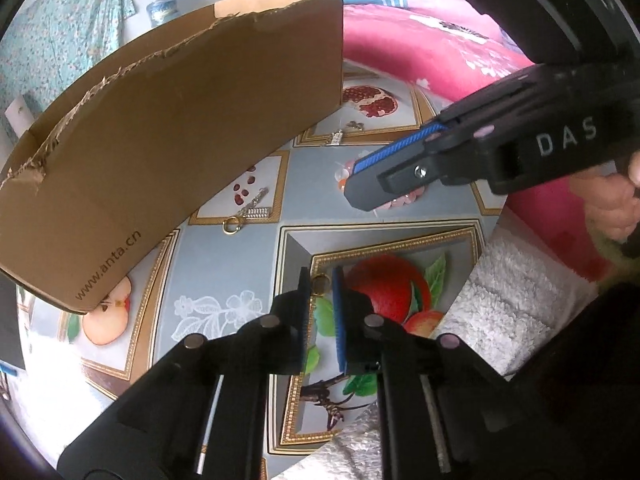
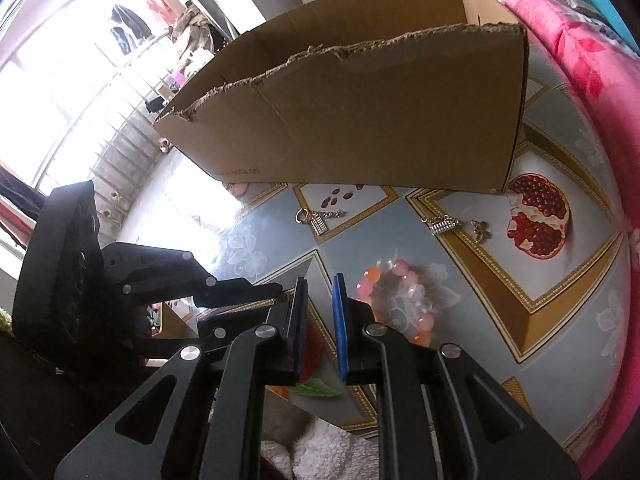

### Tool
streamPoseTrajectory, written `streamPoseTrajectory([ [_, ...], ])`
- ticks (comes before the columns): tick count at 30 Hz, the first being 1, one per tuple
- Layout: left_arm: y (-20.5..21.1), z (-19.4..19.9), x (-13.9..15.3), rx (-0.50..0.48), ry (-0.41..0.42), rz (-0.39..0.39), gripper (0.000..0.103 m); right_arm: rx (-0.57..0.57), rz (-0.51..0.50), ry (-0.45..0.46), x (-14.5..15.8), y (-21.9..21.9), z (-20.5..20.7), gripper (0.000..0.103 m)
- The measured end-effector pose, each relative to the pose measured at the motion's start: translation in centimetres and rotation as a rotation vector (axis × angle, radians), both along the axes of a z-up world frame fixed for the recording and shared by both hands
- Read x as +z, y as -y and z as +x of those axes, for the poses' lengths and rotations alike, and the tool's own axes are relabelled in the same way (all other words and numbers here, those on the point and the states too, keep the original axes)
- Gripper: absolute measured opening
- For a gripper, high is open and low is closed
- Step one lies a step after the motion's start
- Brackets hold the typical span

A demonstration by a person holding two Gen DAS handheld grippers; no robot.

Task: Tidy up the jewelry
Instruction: 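Grasp a second small gold ring with the left gripper, then carry both gold rings in the two grippers over the box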

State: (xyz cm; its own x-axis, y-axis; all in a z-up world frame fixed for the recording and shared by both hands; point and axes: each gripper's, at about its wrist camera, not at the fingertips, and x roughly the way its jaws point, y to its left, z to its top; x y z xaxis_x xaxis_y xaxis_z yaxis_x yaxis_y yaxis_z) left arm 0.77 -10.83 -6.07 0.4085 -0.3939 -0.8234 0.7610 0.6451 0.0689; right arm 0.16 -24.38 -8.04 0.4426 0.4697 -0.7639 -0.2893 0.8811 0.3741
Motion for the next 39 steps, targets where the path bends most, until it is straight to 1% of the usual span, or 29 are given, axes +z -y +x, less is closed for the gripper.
streamPoseTrajectory([
  [5,0.2,0.1,0.0,0.009,0.013,-0.002,0.010,-0.013,0.002,0.013,0.4,0.3,-0.3,0.013],
  [9,-0.4,0.3,0.6,0.033,0.022,-0.035,0.010,-0.015,-0.001,0.019,0.6,0.1,-0.5,0.013],
  [13,-1.3,0.9,1.1,0.080,0.037,-0.048,0.010,0.008,-0.053,0.053,1.0,-1.0,-0.3,0.013],
  [17,-2.6,1.5,1.6,0.139,0.051,-0.064,0.010,0.071,-0.104,0.117,1.5,-3.4,0.5,0.013],
  [21,-3.9,2.1,1.7,0.192,0.039,-0.092,0.010,0.128,-0.161,0.131,0.9,-5.6,1.7,0.013],
  [22,-4.0,2.2,1.7,0.199,0.034,-0.096,0.010,0.144,-0.189,0.138,0.7,-6.2,2.0,0.013],
  [26,-4.4,2.3,1.6,0.208,0.033,-0.101,0.010,0.176,-0.273,0.181,0.6,-7.6,2.8,0.013],
  [29,-4.8,2.7,1.4,0.216,0.024,-0.108,0.010,0.200,-0.307,0.199,0.8,-8.1,3.4,0.013],
  [33,-4.7,3.1,1.3,0.224,0.015,-0.118,0.010,0.234,-0.349,0.201,0.7,-8.8,4.0,0.013],
  [39,-4.8,3.5,1.2,0.228,0.011,-0.125,0.010,0.272,-0.396,0.174,0.0,-9.7,4.8,0.013],
])
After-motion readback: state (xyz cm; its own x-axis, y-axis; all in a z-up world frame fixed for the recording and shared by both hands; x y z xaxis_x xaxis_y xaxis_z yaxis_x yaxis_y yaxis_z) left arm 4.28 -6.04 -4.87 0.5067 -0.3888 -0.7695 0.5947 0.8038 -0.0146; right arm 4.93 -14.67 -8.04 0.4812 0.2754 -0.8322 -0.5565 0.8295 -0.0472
